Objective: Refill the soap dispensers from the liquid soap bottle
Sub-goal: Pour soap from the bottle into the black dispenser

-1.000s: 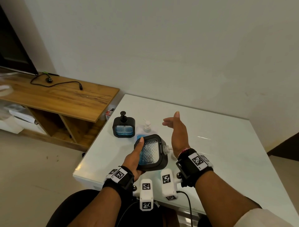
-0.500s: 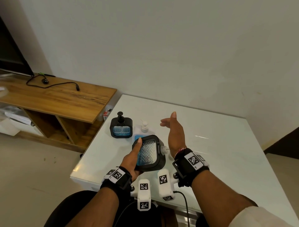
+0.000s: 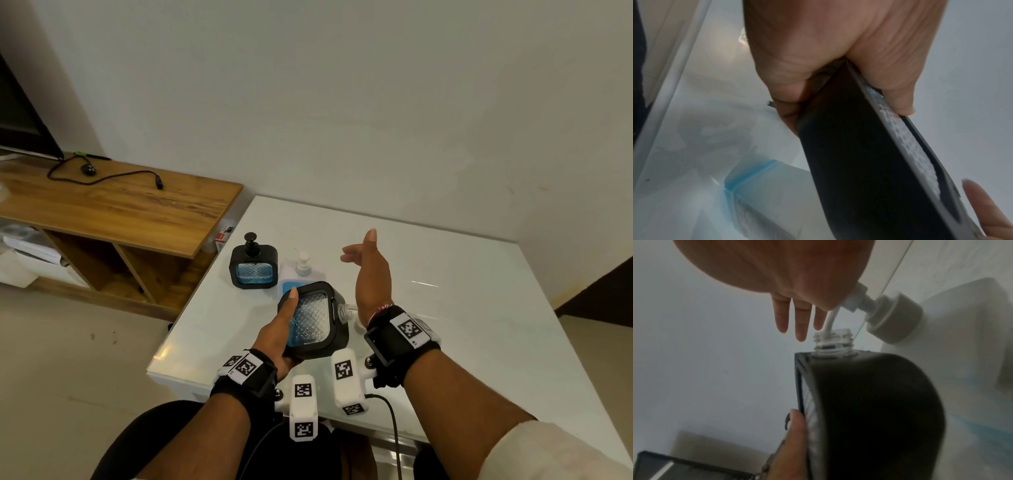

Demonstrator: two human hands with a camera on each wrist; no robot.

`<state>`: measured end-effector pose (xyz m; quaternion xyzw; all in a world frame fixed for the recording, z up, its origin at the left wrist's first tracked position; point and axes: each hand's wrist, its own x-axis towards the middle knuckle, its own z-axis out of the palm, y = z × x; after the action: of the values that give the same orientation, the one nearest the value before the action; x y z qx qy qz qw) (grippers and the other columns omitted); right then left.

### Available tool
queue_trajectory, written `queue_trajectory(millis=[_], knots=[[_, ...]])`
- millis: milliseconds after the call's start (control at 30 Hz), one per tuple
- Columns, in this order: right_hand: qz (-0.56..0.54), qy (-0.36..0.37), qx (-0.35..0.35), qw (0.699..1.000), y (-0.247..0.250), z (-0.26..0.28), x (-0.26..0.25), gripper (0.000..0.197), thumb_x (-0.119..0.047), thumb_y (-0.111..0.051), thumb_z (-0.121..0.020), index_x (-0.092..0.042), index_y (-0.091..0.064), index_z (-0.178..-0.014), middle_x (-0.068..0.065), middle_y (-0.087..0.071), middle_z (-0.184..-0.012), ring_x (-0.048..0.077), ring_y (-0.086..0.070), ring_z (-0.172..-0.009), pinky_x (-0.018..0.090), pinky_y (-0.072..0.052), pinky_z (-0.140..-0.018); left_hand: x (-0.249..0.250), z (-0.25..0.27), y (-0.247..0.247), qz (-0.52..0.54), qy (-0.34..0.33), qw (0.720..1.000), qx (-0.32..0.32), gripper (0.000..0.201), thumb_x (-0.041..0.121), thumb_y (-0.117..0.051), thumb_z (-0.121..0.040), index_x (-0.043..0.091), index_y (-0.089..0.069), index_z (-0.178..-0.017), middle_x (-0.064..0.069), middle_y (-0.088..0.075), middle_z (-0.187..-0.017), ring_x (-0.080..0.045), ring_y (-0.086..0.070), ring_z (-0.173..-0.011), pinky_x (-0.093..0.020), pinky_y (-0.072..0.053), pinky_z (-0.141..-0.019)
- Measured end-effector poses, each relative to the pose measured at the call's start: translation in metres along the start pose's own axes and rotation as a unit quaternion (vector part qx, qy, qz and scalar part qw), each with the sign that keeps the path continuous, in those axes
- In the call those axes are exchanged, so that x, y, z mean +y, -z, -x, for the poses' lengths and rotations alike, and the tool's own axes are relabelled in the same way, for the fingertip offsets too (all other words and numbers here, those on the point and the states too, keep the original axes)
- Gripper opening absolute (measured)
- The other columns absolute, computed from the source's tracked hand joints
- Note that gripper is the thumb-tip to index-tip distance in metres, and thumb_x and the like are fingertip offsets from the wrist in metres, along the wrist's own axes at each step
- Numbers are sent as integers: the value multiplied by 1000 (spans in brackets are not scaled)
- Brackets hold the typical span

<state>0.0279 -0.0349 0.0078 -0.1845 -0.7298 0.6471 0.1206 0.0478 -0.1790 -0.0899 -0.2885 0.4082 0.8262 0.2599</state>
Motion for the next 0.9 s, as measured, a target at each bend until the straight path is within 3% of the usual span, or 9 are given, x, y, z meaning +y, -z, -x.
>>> queue_trajectory(millis=[100,200,333,500,600,733,800,900], knots=[[38,30,-2,999,-1,2,5,66,-69,-21,-94,-24,-68,-87,-8,-69,-91,3,-57,-96,49,-32,-108,0,-2,-2,1,0,1000,-7,94,58,-87,-54,12,-64,-133,-19,-74,-120,-41,-71,-109,-54,-60,-87],[0,9,9,1000,2,1,3,71,-73,-21,-89,-21,-69,-90,-5,-71,-92,9,-59,-100,48,-34,-107,0,1,-4,-4,-7,1000,-8,86,58,-84,-59,12,-65,-129,-19,-75,-117,-41,-71,-108,-52,-61,-84],[-41,-4,9,999,4,-1,2,67,-63,-22,-97,-15,-69,-93,1,-72,-96,16,-59,-106,46,-32,-108,1,3,-1,0,-5,1000,-13,84,57,-82,-60,12,-65,-128,-19,-75,-116,-41,-71,-107,-51,-60,-85],[48,83,-19,995,-2,4,12,62,-66,-24,-91,-22,-68,-85,-7,-69,-86,5,-60,-93,35,-37,-99,2,4,-7,-19,-7,1000,-5,88,62,-82,-56,14,-66,-129,-16,-75,-117,-38,-72,-108,-48,-61,-83],[26,82,-10,996,-2,4,12,67,-75,-24,-88,-24,-68,-85,-7,-70,-87,4,-60,-94,35,-37,-99,2,7,-9,-15,-4,1000,-19,83,64,-78,-65,14,-66,-131,-15,-75,-119,-37,-71,-110,-49,-60,-87],[-14,55,-6,998,-1,1,9,71,-74,-23,-89,-20,-70,-91,-3,-72,-92,8,-61,-99,33,-34,-95,4,12,-12,-2,8,999,-49,63,63,-62,-90,16,-66,-132,-15,-73,-123,-37,-68,-117,-50,-56,-96],[-16,59,-5,998,-2,2,9,68,-71,-24,-91,-21,-69,-90,-3,-72,-91,9,-61,-98,33,-34,-94,6,10,-13,-3,8,999,-49,60,62,-59,-93,16,-67,-131,-15,-74,-122,-36,-67,-117,-48,-57,-92],[44,99,-29,994,-2,5,14,66,-76,-22,-88,-28,-66,-83,-9,-69,-85,5,-61,-92,36,-36,-100,5,7,-13,-15,12,998,-55,62,63,-58,-93,17,-66,-133,-15,-73,-124,-36,-67,-118,-49,-55,-97]])
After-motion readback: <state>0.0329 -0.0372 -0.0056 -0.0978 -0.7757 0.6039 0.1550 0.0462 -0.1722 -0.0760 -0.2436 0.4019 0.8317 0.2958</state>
